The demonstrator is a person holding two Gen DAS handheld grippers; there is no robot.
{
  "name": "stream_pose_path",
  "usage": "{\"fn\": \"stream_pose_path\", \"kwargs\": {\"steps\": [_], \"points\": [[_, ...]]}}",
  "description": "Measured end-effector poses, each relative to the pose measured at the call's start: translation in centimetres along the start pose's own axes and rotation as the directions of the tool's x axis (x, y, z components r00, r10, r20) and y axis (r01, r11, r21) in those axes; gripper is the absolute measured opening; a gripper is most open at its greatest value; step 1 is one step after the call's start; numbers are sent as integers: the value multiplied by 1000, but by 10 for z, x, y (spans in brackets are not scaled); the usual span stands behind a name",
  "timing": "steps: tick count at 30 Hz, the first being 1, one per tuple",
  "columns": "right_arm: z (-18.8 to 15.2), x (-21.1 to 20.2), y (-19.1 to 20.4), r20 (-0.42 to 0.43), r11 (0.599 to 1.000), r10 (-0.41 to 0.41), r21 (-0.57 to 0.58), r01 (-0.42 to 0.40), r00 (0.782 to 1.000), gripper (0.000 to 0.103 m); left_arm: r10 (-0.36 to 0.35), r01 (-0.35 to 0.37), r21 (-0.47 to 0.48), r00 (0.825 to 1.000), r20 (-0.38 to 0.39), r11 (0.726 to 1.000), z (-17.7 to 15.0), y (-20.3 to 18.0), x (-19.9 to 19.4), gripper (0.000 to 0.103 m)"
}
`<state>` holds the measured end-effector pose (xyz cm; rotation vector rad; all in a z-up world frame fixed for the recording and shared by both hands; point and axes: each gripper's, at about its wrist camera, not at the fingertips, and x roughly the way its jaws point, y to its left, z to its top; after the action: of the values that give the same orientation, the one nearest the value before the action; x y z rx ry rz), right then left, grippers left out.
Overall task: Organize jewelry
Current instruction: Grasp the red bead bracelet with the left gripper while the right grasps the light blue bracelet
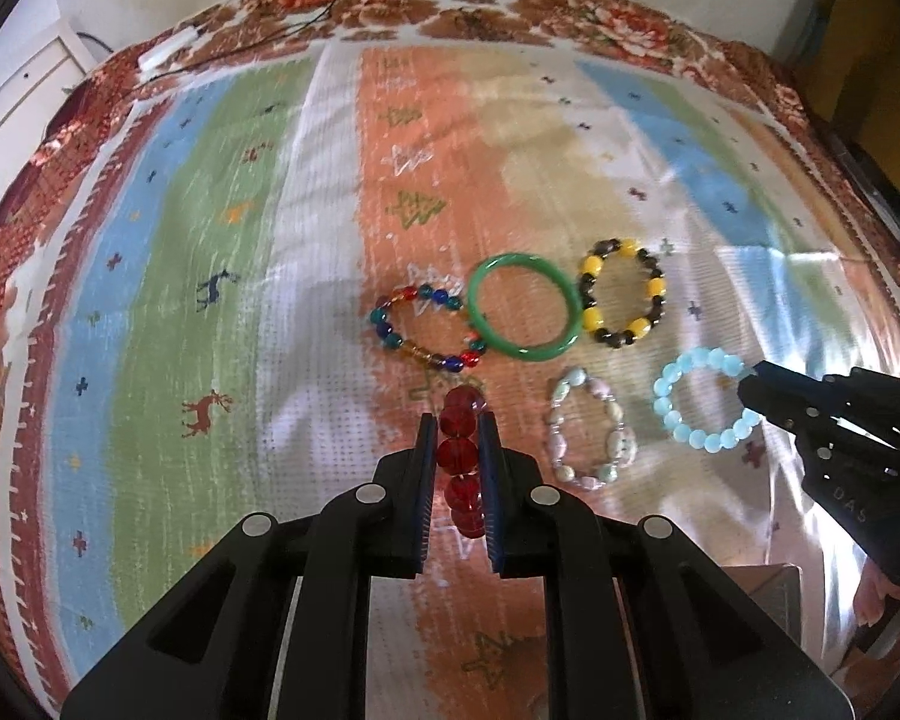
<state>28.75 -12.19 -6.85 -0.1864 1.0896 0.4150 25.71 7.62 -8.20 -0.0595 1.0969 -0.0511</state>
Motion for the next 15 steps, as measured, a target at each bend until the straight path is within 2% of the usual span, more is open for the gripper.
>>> {"fn": "stream_pose_path", "kwargs": {"steps": [15], "points": [[2, -33, 9, 69, 999, 32, -9, -32, 997, 12, -22, 24, -25, 998, 65, 999, 0, 2, -30, 13]]}}
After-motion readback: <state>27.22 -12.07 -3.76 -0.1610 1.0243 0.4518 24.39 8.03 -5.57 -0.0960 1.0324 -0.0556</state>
